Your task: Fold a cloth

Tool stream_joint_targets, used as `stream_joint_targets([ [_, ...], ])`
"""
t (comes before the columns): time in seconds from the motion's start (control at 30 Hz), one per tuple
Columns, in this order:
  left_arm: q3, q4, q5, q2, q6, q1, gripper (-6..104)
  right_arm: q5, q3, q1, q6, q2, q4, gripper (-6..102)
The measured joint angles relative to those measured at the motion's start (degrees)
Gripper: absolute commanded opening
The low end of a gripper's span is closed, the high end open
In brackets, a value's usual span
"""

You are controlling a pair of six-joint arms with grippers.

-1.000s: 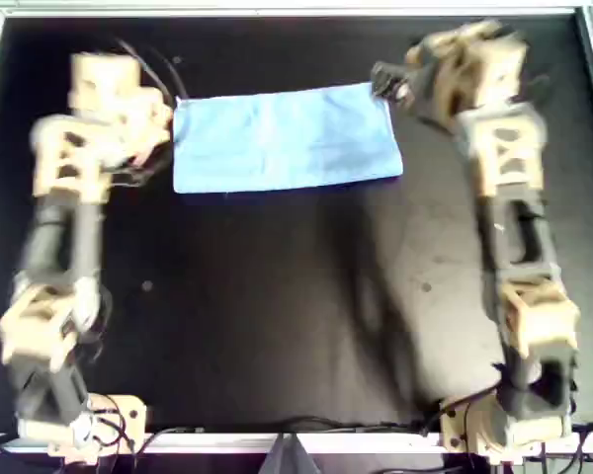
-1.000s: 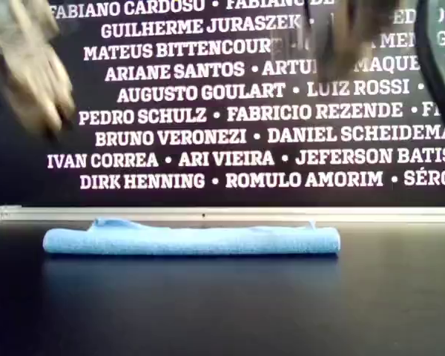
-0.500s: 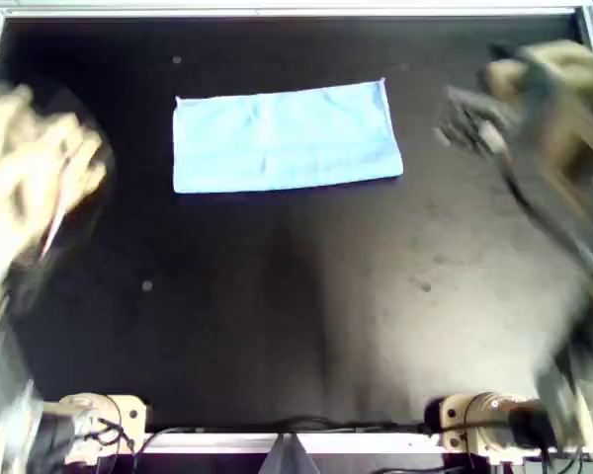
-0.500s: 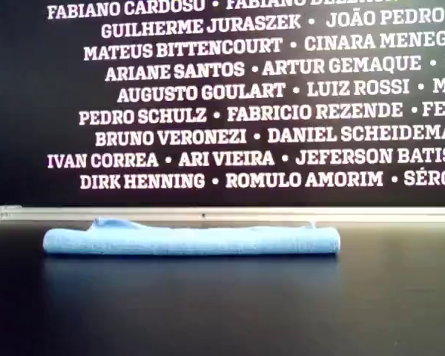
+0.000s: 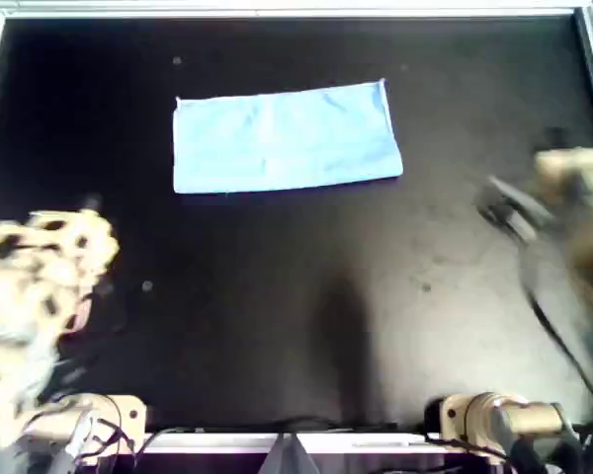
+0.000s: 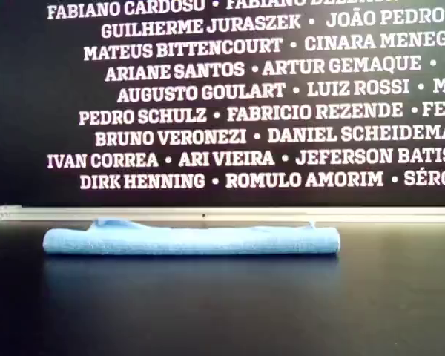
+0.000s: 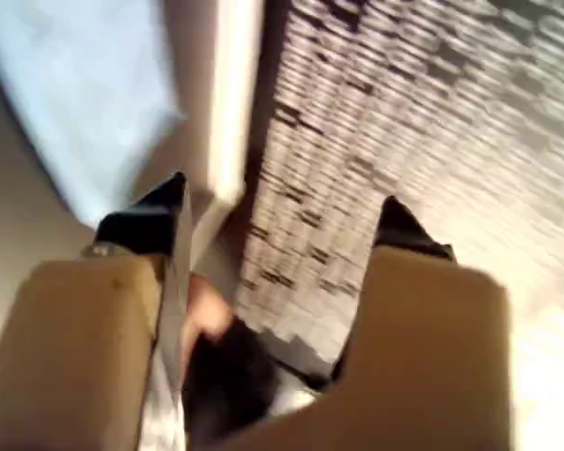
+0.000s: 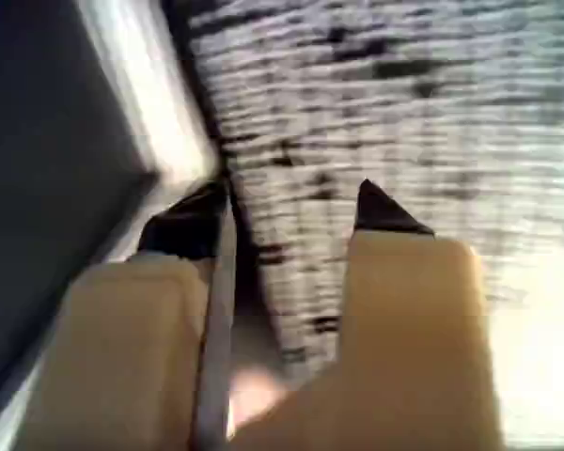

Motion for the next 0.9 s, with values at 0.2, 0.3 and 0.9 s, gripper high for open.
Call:
stream_joint_targets([
  [0.2,16.26,-14.15,0.00,0.00,0.35,2.37,70,0.26,31.20,0.09,-0.09,7.82,-23.91,54],
  [0.3,19.51,-18.46,-0.35,0.00,2.64,5.54,69,0.44,42.45,-0.53,-2.64,8.96,-31.11,53],
  [0.9,34.28,-20.65,0.35,0.09,12.22,7.82,70,0.97,60.91,0.35,-7.21,9.49,-36.12,54],
])
